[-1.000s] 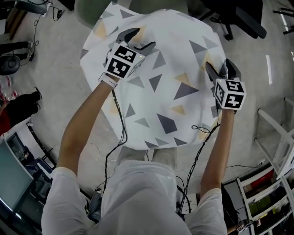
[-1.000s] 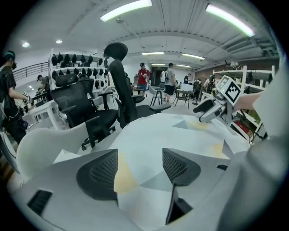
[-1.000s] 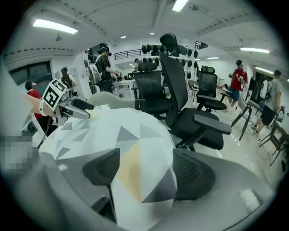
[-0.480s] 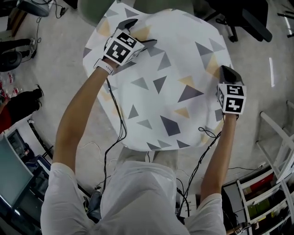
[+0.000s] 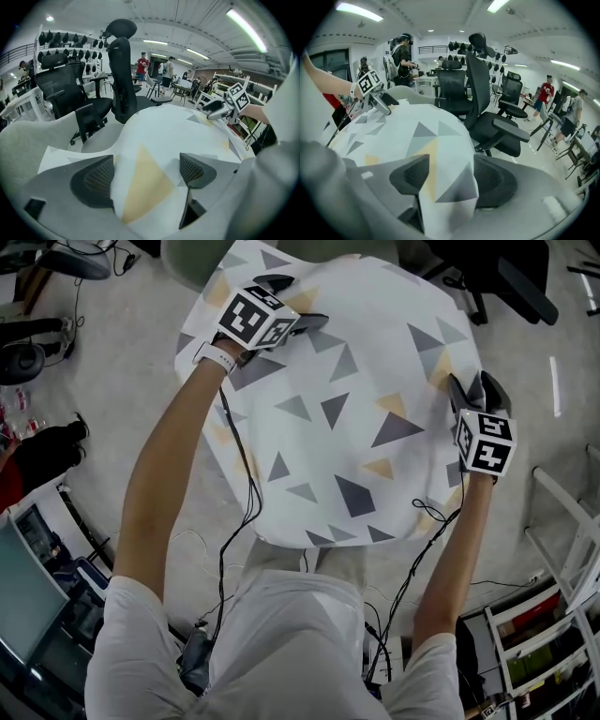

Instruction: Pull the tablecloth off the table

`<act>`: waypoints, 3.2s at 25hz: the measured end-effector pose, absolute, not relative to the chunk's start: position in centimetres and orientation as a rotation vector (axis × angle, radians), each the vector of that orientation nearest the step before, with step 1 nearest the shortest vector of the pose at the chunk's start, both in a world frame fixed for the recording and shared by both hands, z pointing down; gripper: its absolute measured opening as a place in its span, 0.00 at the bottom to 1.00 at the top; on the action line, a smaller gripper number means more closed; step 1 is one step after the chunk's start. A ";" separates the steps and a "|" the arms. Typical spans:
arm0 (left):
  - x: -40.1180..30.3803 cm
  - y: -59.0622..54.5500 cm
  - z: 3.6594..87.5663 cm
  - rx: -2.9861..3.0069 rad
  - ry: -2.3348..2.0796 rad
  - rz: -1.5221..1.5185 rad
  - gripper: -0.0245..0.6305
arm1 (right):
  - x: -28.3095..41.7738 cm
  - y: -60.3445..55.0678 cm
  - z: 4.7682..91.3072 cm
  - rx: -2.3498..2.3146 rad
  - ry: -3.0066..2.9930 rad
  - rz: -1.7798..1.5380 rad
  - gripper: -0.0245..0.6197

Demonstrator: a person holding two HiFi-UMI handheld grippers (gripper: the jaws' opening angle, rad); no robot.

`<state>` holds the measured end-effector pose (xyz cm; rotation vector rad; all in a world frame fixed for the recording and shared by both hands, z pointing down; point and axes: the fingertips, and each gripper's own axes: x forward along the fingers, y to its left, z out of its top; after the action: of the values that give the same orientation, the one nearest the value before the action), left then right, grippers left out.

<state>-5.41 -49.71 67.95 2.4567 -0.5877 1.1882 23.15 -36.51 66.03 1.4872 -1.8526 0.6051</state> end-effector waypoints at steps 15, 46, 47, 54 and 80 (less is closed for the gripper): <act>-3.9 -47.7 65.8 2.593 -0.728 1.321 0.26 | 24.9 -36.9 67.1 1.351 -1.869 0.793 0.36; -8.1 -25.0 43.8 2.601 -1.036 0.897 0.06 | 14.7 -21.4 44.9 1.582 -2.196 0.542 0.09; -8.6 -24.1 42.9 2.602 -1.058 0.878 0.06 | 14.5 -20.8 43.9 1.590 -2.210 0.531 0.09; -12.3 -17.8 36.3 2.564 -1.218 0.755 0.06 | 11.7 -15.5 36.5 1.625 -2.288 0.445 0.09; -17.9 -5.6 28.8 2.519 -1.374 0.553 0.06 | 5.4 -4.5 29.6 1.493 -2.414 0.247 0.09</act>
<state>-17.87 -5.63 28.75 2.5194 -1.3741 0.5531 5.44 -4.51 29.62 1.4930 -2.4144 0.2469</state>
